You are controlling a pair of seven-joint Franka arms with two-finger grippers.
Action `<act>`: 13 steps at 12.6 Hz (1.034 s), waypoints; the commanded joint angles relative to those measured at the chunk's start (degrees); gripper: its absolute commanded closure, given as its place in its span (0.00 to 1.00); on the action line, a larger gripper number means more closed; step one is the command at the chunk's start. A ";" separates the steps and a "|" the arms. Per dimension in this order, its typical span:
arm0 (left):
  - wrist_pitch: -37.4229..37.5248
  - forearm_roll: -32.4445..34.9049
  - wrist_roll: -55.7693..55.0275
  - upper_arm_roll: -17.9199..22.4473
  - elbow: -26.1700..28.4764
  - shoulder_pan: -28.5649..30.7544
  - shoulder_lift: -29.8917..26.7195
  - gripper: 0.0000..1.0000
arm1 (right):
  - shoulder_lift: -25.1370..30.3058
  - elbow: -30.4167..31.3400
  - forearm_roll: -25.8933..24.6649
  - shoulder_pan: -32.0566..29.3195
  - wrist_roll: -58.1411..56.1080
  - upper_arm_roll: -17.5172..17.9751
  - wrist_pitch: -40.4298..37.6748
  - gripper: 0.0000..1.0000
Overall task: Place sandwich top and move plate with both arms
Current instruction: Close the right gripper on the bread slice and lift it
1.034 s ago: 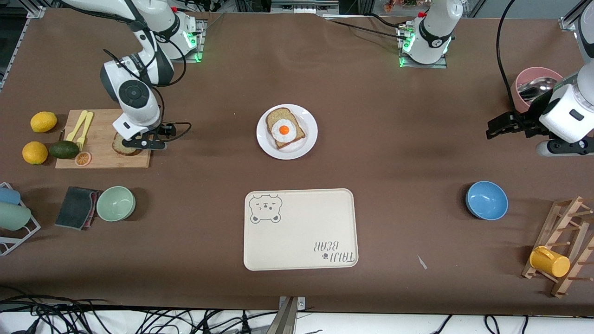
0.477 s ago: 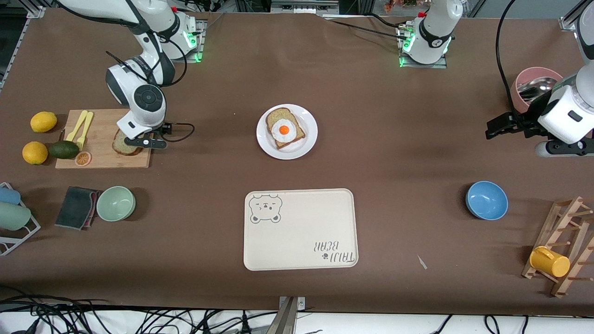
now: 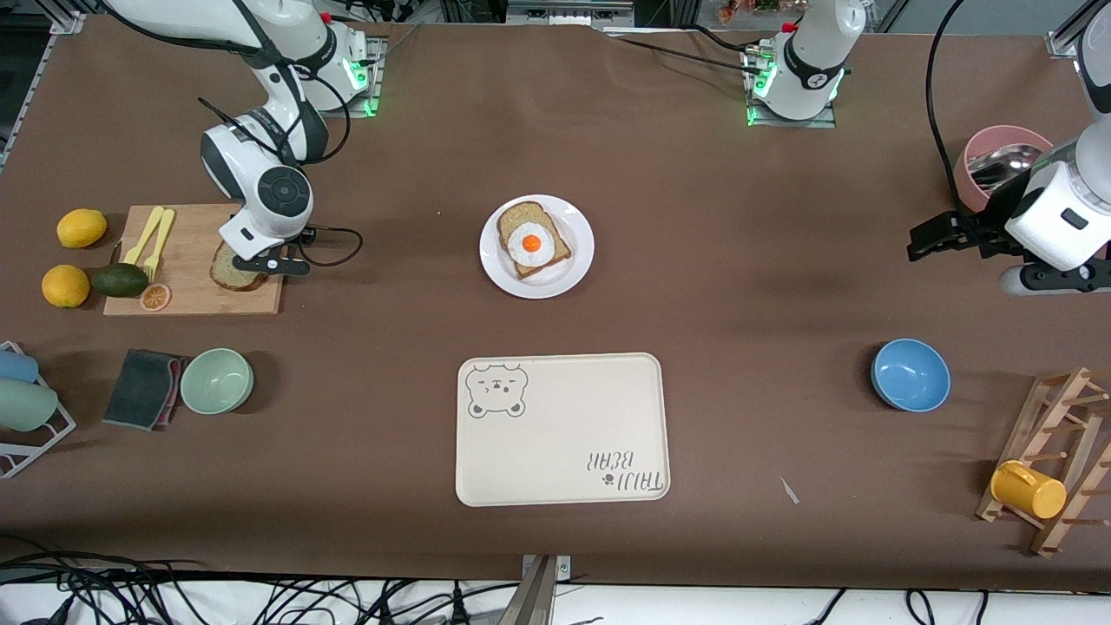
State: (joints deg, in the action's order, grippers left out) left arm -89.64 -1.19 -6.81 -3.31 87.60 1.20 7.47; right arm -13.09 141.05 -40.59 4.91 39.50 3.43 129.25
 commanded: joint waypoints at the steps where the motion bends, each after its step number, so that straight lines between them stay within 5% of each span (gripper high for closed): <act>1: 0.60 0.75 -1.28 -0.38 -0.15 -0.14 -0.26 0.00 | -0.35 -0.77 -0.90 0.01 -0.48 -0.26 -1.02 0.30; 6: 0.51 0.75 -1.28 -0.30 -0.15 -0.06 -0.17 0.00 | -2.11 -1.04 -0.81 -0.78 -0.48 -0.35 -0.41 0.32; 13: 0.43 0.75 -1.10 -0.30 -0.23 0.47 0.00 0.00 | -2.46 -2.53 -0.37 -0.87 -0.74 -0.35 -1.02 0.78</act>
State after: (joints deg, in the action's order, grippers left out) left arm -89.64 -1.19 -7.54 -3.30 87.60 1.28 7.47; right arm -14.60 139.90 -40.57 4.60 39.47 2.96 128.99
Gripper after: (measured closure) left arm 0.000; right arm 0.621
